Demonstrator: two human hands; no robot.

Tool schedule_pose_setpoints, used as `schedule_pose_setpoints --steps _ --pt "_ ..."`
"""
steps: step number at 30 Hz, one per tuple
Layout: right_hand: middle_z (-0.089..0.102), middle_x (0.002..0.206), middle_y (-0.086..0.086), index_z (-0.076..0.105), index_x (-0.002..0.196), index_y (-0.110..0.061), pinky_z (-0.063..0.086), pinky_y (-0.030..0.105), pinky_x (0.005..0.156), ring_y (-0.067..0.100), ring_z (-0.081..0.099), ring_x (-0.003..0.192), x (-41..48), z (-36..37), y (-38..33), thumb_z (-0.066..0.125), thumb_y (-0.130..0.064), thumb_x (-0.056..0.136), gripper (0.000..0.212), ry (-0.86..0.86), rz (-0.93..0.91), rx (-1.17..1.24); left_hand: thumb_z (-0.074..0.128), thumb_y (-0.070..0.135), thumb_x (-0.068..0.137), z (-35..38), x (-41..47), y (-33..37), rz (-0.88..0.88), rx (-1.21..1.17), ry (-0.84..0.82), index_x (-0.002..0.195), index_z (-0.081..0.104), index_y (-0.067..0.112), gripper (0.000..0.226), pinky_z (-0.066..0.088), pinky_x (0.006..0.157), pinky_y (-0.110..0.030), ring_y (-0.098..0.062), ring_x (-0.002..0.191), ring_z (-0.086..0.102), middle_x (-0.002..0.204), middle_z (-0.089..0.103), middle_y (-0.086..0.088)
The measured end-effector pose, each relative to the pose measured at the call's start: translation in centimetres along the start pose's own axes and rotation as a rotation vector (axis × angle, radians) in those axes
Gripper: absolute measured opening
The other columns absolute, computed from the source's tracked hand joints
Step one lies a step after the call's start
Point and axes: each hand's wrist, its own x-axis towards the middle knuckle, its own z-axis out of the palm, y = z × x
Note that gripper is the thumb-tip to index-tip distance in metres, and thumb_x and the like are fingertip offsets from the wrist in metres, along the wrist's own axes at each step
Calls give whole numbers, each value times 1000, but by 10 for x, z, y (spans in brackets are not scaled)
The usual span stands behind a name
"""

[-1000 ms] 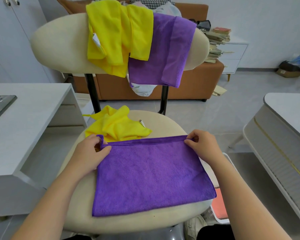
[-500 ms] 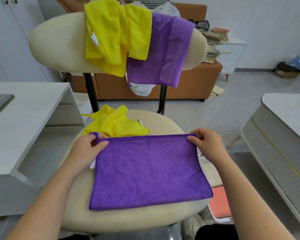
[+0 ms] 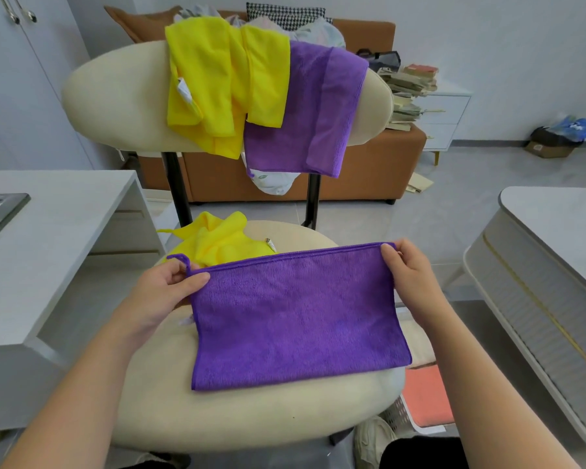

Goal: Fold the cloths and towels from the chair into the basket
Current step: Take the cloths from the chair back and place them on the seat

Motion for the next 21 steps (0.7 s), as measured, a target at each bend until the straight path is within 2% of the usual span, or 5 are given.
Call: schedule_pose_setpoints --steps 7,10,13,16,21 --pt "53 67 -5 55 80 -15 36 19 52 6 47 60 -23 -20 -10 45 -24 99 24 -228 254 370 75 26 71 -8 -30 13 -206 -344 -270 75 74 14 13 54 55 -20 -8 66 67 79 70 -1" --pt "64 80 4 64 89 -10 50 23 60 14 59 73 -31 -34 -10 47 -24 96 23 -366 407 525 96 33 27 -8 -42 17 -277 -329 -300 85 75 6 68 58 59 -24 -13 70 70 85 73 -7" --pt "70 90 6 74 93 -9 55 25 70 16 66 79 -36 -40 -8 52 -24 87 28 -477 542 645 82 23 60 -5 -53 27 -339 -363 -293 62 76 5 19 52 43 -21 -12 55 68 68 72 -7" --pt "64 88 6 68 100 -9 50 25 63 15 61 75 -32 -28 3 50 -21 94 24 -467 573 461 47 9 94 -5 -44 19 -356 -261 -221 76 70 5 30 52 46 -17 -9 54 67 68 71 -3" --pt "45 70 4 48 73 -11 36 26 56 20 44 66 -17 13 24 49 -21 95 23 -190 278 -311 61 12 90 -1 -10 -16 -245 422 95 73 56 8 17 44 45 -20 -18 53 58 64 56 -7"
